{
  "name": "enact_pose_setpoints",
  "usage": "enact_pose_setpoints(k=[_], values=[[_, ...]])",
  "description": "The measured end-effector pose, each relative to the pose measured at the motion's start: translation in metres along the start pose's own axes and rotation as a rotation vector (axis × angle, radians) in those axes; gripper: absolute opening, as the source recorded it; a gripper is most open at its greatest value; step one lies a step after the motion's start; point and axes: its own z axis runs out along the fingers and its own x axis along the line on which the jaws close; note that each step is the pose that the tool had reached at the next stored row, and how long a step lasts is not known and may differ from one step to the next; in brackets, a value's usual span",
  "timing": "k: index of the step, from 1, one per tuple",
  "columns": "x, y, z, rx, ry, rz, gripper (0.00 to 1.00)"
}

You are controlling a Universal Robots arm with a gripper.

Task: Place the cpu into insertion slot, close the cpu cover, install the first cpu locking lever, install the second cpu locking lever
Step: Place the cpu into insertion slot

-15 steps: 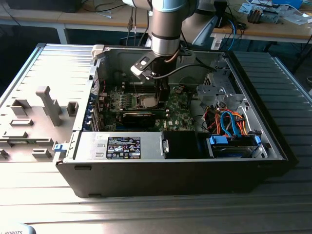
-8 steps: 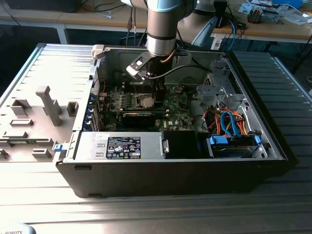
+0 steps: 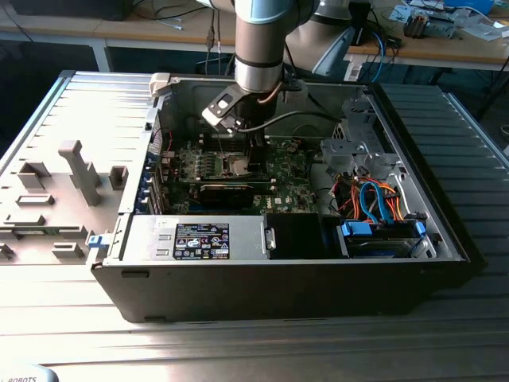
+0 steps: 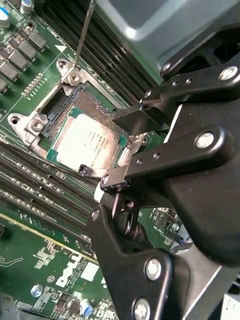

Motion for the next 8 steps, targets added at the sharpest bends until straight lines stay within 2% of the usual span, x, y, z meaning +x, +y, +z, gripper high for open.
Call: enact_pose_setpoints(k=[3,8], values=[[0.0001,-0.0009,0.0001,-0.0023,-0.0001,-0.069,0.54],[-0.001,-0.0077,0.0011,-0.0024,0.0,-0.07,0.54]])
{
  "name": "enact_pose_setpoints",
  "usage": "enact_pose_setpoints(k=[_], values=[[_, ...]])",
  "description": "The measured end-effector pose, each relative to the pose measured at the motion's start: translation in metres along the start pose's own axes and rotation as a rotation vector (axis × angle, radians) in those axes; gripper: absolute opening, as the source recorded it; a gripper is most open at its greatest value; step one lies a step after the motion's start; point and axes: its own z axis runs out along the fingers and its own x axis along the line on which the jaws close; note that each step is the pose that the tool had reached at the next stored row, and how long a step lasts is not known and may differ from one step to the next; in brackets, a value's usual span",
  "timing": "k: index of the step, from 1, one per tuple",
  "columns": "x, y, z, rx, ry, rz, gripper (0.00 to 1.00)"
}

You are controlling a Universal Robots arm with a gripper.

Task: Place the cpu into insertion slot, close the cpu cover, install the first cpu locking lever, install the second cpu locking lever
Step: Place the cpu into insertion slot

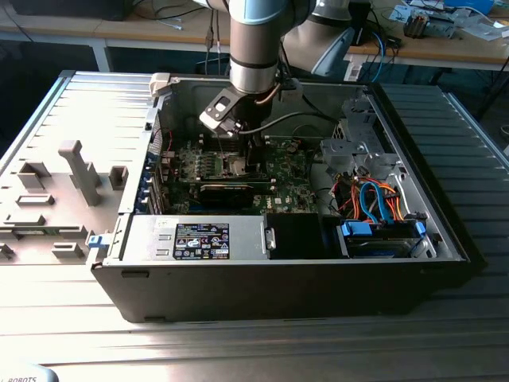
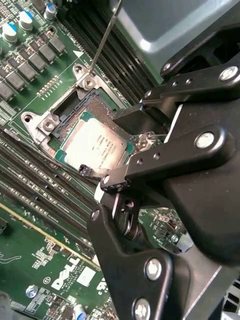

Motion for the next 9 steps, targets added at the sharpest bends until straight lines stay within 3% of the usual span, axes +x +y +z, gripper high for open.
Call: enact_pose_setpoints(k=[4,9], values=[[-0.0027,-0.0007,0.0023,-0.0002,0.0002,-0.001,0.54],[-0.0024,-0.0019,0.0055,-0.001,0.0052,-0.002,0.54]])
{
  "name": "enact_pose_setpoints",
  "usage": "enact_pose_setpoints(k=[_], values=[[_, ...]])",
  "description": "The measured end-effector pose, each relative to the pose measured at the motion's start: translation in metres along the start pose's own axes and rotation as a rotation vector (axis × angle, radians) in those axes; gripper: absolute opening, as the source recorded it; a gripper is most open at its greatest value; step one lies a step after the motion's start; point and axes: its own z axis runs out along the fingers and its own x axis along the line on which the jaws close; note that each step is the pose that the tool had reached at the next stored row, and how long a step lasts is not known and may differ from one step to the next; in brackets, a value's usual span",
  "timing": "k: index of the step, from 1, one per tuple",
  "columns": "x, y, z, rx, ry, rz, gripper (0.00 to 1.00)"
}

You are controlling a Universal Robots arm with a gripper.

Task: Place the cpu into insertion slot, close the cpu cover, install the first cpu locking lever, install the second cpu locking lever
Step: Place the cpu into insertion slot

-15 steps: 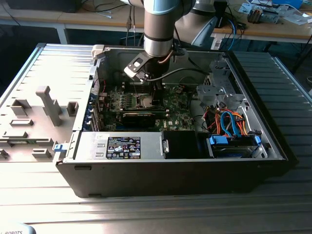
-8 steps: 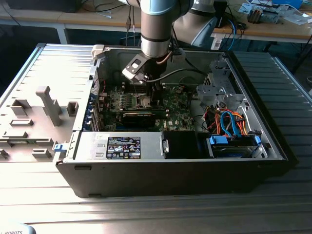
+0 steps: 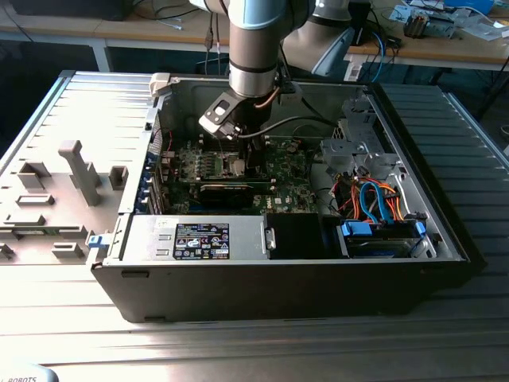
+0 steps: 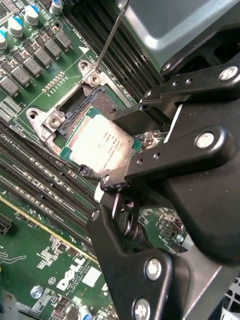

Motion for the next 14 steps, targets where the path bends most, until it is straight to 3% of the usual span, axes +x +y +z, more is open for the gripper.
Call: enact_pose_setpoints(k=[9,14], values=[[0.0054,0.0001,0.0007,-0.0003,0.0014,0.0,0.54],[0.0105,0.0011,0.0008,-0.0013,0.0051,0.0,0.54]])
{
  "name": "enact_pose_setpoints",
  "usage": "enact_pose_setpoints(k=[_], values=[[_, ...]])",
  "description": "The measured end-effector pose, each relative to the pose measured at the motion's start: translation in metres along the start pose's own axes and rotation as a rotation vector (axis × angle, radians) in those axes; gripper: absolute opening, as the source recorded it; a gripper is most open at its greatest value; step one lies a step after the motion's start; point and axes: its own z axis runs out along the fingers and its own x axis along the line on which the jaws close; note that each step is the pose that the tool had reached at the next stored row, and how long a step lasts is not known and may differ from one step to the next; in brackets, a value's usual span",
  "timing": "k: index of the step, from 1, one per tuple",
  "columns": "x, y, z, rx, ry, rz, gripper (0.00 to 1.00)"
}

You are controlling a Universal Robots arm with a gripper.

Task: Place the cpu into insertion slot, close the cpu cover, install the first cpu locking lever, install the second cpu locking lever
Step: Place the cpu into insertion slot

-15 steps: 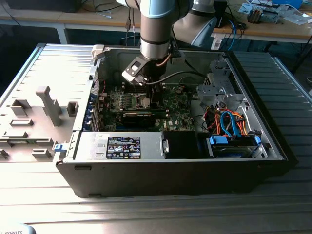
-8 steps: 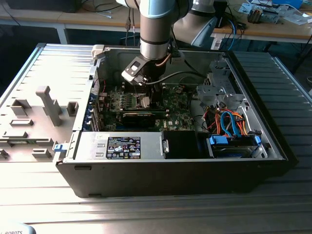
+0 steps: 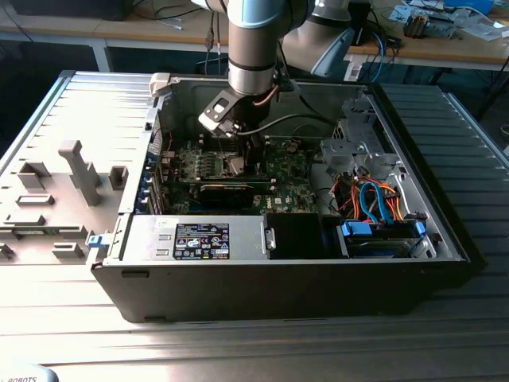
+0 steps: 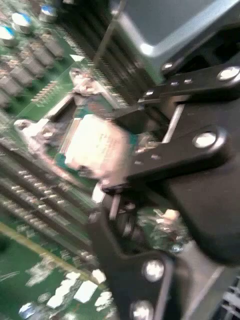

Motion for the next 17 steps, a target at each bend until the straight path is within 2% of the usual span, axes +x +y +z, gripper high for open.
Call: enact_pose_setpoints(k=[3,8,9,11,13,17], values=[[0.0003,0.0001,-0.0007,0.0002,-0.0002,0.0,0.54],[0.0002,-0.0002,-0.0082,-0.0007,-0.0002,-0.013,0.54],[0.0002,-0.0002,-0.0081,-0.0011,0.0,-0.024,0.54],[0.0002,-0.0003,-0.0082,-0.0023,-0.0003,-0.082,0.54],[-0.0001,-0.0006,-0.0083,-0.0029,-0.0003,-0.114,0.54],[-0.0012,-0.0012,-0.007,-0.0043,0.0011,-0.143,0.54]])
